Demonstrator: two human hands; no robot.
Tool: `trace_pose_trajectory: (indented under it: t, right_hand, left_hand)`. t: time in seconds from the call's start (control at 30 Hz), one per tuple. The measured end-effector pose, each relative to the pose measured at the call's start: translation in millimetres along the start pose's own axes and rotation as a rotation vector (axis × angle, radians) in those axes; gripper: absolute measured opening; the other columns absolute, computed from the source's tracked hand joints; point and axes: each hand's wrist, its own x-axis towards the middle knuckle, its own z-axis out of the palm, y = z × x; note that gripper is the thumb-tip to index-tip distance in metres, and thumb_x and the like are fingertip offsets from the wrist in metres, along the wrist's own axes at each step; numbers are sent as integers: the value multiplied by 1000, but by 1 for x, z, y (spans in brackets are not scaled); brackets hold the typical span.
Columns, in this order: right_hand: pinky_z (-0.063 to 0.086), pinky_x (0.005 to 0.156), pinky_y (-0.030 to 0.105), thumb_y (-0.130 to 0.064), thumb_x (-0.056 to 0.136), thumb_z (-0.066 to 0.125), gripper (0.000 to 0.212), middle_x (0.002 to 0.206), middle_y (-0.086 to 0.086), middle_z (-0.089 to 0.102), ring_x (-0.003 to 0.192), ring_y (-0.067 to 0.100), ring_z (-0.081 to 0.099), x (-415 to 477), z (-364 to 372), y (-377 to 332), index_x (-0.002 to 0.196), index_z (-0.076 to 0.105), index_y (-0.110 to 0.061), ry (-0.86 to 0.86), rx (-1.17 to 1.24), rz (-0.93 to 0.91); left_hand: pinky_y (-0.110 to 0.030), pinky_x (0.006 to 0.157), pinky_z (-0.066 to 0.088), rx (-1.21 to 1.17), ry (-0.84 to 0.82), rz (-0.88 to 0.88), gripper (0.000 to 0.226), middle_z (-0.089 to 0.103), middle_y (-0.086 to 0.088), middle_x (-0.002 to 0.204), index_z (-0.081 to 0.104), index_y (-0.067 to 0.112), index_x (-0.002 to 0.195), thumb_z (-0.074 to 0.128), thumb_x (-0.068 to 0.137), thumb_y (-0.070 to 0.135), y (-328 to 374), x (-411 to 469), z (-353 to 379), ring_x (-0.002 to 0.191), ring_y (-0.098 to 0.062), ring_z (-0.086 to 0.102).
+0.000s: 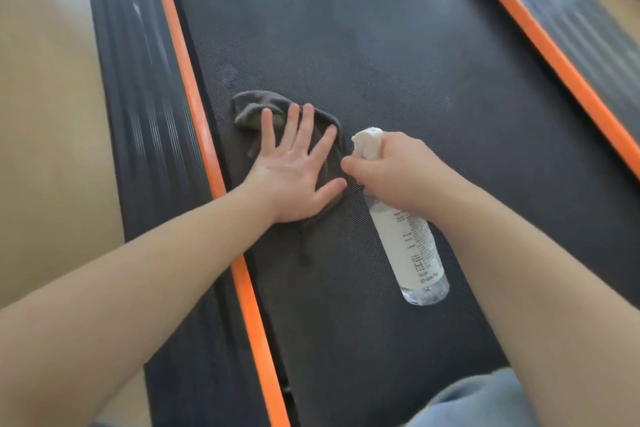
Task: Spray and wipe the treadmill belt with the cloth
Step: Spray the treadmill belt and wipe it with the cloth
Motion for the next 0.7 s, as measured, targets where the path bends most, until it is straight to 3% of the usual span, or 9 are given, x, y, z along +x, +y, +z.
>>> trace_pose_trajectory:
  t: [0.1, 0.2, 0.3, 0.43, 0.5, 0.6, 0.7]
  right_hand:
    - [54, 77, 36, -40, 94, 60, 32, 81, 4, 72, 83, 24, 68, 6, -9, 5, 86, 68, -10, 66, 25, 41]
    - [55, 76, 36, -40, 93, 62, 31, 79, 3, 73, 80, 24, 69, 10, -20, 12, 86, 71, -11, 82, 58, 76]
    - [53, 75, 33, -41, 94, 62, 29, 81, 1, 72, 80, 20, 67, 15, -22, 17, 89, 71, -14, 105, 67, 92]
    - [48, 66, 25, -41, 94, 62, 27, 80, -3, 71, 78, 16, 66, 19, -20, 17, 86, 70, -16, 114, 102, 115]
    - [51, 69, 28, -42, 94, 61, 27, 84, -2, 72, 81, 18, 67, 18, -18, 18, 87, 70, -17, 98, 104, 114]
    - [54, 71, 30, -42, 95, 60, 27, 84, -1, 73, 79, 18, 68, 19, -23, 23, 89, 68, -17, 69, 93, 105]
    - [47, 61, 26, -41, 94, 59, 27, 80, -2, 71, 74, 14, 64, 22, -27, 29, 86, 67, -16, 90, 83, 95]
  left_hand:
    - [-63, 122, -3, -44, 24, 417, 90, -3, -25, 167, 12, 16, 163, 30, 93, 72, 35, -45, 7, 154, -41, -12]
    - [-62, 122, 4, -67, 19, 511, 90, -1, -20, 169, 16, 21, 163, 34, 93, 75, 46, -53, 14, 155, -37, -9]
    - [-66, 121, 3, -74, 50, 422, 88, 2, -15, 170, 22, 30, 160, 33, 88, 80, 37, -20, 9, 156, -36, -7]
    - [-68, 119, -4, -109, -30, -70, 85, -15, -10, 169, 2, 44, 159, 15, 85, 84, 5, 74, -17, 154, -34, -18]
    - [-67, 118, -10, -113, -56, -215, 86, -20, -10, 168, -5, 45, 158, 10, 85, 86, -6, 100, -22, 153, -35, -22]
    - [-69, 117, -9, -86, -54, -192, 86, -22, -13, 167, -8, 44, 159, 7, 85, 86, 0, 96, -22, 152, -38, -22]
    - [-72, 116, -4, -79, -36, 71, 85, -20, -13, 168, 3, 45, 160, 15, 86, 85, 28, 43, -14, 153, -38, -21]
